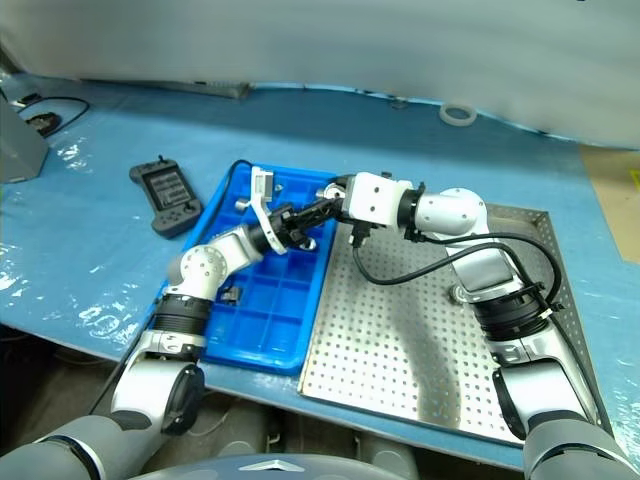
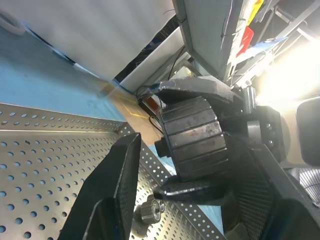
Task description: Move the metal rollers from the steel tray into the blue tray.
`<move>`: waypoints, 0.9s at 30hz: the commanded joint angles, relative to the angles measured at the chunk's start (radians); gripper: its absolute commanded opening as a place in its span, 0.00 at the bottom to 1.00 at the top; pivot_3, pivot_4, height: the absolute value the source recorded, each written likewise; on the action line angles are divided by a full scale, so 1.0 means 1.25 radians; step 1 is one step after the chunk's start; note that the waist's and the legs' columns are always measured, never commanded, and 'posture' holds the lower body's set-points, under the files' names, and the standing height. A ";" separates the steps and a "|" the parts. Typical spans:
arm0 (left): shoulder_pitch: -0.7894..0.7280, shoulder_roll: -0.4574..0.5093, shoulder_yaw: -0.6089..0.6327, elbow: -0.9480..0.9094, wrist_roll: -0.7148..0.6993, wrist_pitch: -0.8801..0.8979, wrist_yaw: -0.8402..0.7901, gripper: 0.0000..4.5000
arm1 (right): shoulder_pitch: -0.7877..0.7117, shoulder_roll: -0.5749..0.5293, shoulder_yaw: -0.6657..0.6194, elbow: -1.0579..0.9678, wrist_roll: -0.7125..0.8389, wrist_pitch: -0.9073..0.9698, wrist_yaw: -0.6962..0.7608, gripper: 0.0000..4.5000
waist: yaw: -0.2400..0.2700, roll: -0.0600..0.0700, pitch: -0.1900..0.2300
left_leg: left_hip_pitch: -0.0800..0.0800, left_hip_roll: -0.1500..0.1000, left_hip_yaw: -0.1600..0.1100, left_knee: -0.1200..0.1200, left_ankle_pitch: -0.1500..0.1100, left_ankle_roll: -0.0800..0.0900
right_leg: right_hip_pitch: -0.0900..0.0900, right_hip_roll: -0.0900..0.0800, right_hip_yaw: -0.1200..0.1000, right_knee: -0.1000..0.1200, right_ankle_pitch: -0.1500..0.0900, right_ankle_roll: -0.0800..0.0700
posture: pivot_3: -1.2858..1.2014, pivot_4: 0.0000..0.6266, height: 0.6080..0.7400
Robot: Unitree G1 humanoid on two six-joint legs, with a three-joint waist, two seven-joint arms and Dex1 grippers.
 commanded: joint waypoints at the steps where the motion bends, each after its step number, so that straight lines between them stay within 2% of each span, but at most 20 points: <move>1: -0.019 -0.011 0.013 0.004 -0.001 -0.024 0.004 0.51 | -0.002 -0.005 -0.013 -0.034 0.001 -0.013 -0.007 0.40 | 0.000 0.000 0.000 | 0.000 0.000 0.000 0.000 0.000 0.000 | 0.000 0.000 0.000 0.000 0.000 0.000 | 0.49 0.24 1.00; 4: -0.021 -0.012 0.015 0.006 0.009 -0.035 0.017 0.33 | -0.002 -0.003 -0.012 -0.033 0.000 -0.011 -0.008 0.40 | -0.001 0.000 0.000 | -0.001 0.000 0.000 -0.001 0.001 0.003 | -0.001 0.000 0.000 0.001 0.000 0.000 | 0.50 0.24 1.00; 5: -0.022 -0.012 0.013 0.006 0.011 -0.037 0.018 0.29 | -0.002 -0.002 -0.012 -0.032 0.000 -0.011 -0.009 0.40 | -0.001 0.000 0.000 | -0.001 0.000 0.000 -0.001 0.001 0.003 | -0.002 0.000 0.000 0.001 0.000 0.000 | 0.50 0.24 1.00; 16: -0.038 -0.006 0.041 0.017 0.005 -0.044 0.047 0.29 | 0.000 0.008 -0.012 -0.031 0.008 -0.008 -0.014 0.40 | 0.000 0.000 0.000 | -0.005 0.000 0.000 0.000 0.000 0.004 | -0.004 0.000 0.000 0.000 0.000 0.000 | 0.50 0.24 1.00; 23: -0.007 0.032 0.047 -0.079 -0.047 0.016 0.034 0.29 | -0.001 0.010 -0.015 -0.024 0.002 -0.010 -0.024 0.40 | -0.002 0.000 0.000 | -0.005 0.000 0.000 -0.001 0.000 0.004 | -0.004 0.000 0.000 0.001 0.000 0.000 | 0.50 0.24 1.00; 27: 0.042 0.092 0.052 -0.172 -0.063 0.046 0.032 0.29 | -0.003 0.012 -0.030 0.014 -0.015 -0.086 -0.062 0.40 | -0.003 0.000 0.000 | -0.005 0.001 0.000 -0.001 0.000 0.004 | -0.005 0.000 0.000 0.001 0.000 0.000 | 0.50 0.24 1.00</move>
